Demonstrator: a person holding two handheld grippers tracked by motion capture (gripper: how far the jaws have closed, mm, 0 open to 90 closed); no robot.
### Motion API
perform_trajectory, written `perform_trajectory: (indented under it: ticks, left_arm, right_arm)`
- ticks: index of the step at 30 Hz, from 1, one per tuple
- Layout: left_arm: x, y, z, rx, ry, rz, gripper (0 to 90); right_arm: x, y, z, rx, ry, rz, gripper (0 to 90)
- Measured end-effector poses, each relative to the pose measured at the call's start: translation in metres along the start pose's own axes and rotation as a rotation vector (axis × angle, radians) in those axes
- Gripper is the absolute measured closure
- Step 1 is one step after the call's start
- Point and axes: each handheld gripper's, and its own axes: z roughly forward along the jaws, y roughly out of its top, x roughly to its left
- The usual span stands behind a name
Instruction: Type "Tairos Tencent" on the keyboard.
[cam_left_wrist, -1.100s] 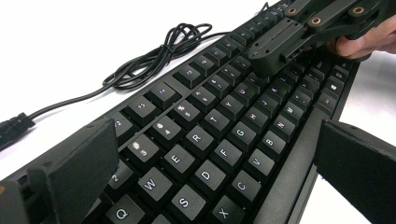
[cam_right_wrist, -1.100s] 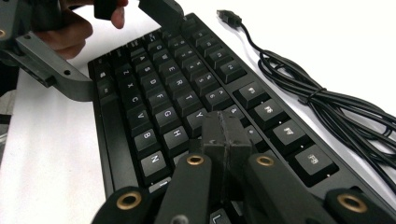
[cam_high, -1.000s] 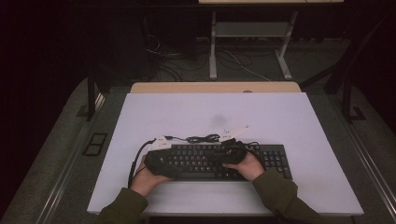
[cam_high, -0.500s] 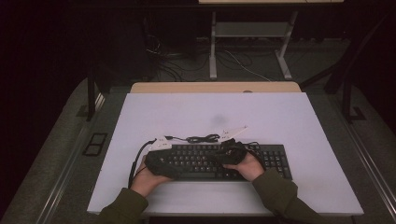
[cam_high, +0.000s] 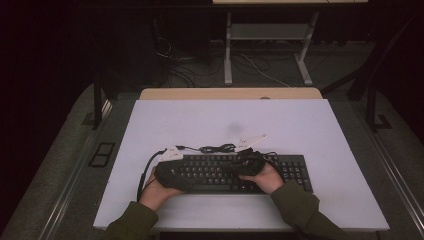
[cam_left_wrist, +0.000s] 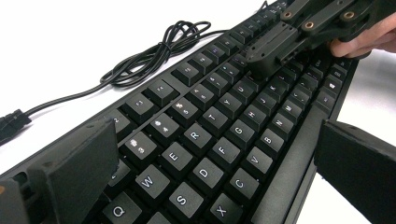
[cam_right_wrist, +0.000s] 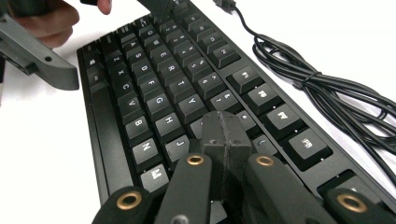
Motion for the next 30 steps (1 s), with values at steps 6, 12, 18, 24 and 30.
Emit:
perform_trajectory:
  ticks: [6,12,18,24,30]
  left_arm:
    - [0.0,0.001,-0.002,0.0,-0.002,0.0,0.0]
    - [-0.002,0.001,-0.002,0.0,0.002,0.004,0.0]
    - [-0.003,0.002,-0.003,-0.004,0.002,0.009,0.0]
    - [-0.002,0.003,-0.003,-0.001,0.017,0.015,2.2]
    - [-0.001,0.006,-0.002,-0.007,0.02,0.018,9.0]
  right_arm:
    - [-0.002,0.001,-0.005,-0.034,0.012,0.01,83.8]
    - [-0.003,0.001,-0.01,-0.06,0.024,0.015,65.4]
    - [-0.005,0.001,-0.012,-0.082,0.018,0.019,48.2]
    - [-0.008,0.001,-0.015,-0.096,0.008,0.038,34.6]
    - [-0.011,-0.001,-0.017,-0.103,-0.001,0.038,29.2]
